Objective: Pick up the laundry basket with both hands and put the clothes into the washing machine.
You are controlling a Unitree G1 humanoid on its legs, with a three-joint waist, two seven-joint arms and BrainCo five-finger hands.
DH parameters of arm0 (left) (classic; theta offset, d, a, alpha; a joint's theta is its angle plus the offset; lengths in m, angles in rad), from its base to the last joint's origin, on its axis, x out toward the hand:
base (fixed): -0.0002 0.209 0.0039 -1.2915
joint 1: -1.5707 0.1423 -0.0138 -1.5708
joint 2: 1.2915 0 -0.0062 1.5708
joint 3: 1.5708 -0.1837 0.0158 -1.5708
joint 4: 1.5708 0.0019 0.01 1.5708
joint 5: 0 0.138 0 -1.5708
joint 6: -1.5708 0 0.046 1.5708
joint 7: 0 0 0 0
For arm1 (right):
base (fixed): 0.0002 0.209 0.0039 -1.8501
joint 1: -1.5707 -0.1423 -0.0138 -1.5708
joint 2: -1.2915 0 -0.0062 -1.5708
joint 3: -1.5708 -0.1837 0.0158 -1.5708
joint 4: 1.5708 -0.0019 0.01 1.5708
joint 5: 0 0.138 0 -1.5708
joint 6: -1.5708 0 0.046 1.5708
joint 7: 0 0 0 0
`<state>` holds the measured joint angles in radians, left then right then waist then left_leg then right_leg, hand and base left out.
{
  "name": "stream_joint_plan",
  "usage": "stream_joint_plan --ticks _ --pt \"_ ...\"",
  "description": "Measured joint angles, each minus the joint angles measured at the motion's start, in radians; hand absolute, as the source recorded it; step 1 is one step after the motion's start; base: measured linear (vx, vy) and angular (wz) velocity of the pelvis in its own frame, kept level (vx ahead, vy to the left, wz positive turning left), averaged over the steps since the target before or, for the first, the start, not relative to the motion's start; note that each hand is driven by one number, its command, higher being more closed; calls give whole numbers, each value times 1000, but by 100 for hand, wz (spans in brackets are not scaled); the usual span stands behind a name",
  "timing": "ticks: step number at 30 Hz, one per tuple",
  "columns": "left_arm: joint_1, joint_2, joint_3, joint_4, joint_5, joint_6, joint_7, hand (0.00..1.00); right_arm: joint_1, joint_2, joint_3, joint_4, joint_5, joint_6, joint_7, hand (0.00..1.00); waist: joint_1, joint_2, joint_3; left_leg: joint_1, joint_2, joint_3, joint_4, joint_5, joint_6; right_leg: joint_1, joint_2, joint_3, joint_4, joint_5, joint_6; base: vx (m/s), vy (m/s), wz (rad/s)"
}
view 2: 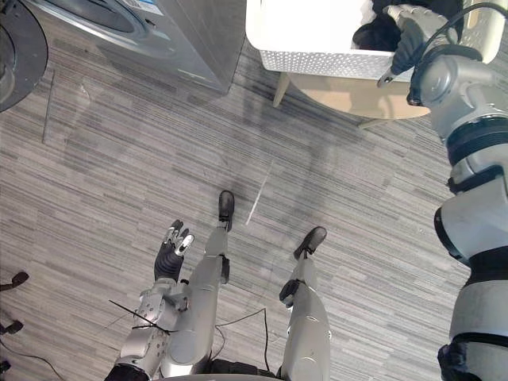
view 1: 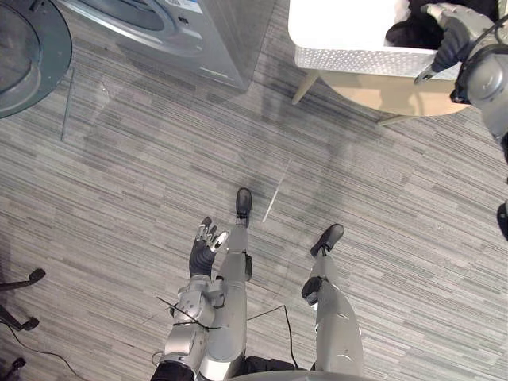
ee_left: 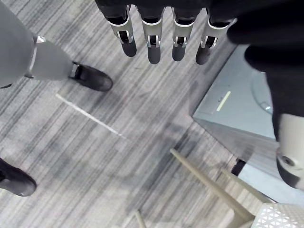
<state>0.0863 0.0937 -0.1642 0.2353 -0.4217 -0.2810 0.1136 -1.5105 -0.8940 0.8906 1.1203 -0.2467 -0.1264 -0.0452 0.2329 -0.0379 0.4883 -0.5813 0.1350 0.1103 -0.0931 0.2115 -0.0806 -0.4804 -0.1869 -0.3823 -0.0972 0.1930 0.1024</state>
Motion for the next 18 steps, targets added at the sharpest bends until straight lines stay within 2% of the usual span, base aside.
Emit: stream_joint_plan --ticks 6,7,14,18 --pt "0 -14 -21 -85 -71 0 -22 0 -64 -27 93 -12 5 25 31 0 1 9 -5 -31 0 1 0 3 -5 -29 -1 -2 0 0 0 10 61 1" --pt "0 -17 -31 -89 -78 1 -28 0 -64 -41 99 -28 21 28 44 0 0 19 -16 -44 1 0 0 5 -6 -38 -1 -8 0 0 0 -6 87 8" --pt "7 -59 -66 -89 -88 11 -58 0 -34 -54 141 -61 216 56 150 0 9 80 -106 -76 4 2 0 8 -8 -70 -1 -10 0 0 0 13 76 -1" --pt "11 -64 -74 -85 -86 13 -71 0 -4 -42 140 -91 305 65 207 0 6 83 -141 -74 6 14 0 8 -8 -74 -1 -2 0 0 0 29 59 -6"
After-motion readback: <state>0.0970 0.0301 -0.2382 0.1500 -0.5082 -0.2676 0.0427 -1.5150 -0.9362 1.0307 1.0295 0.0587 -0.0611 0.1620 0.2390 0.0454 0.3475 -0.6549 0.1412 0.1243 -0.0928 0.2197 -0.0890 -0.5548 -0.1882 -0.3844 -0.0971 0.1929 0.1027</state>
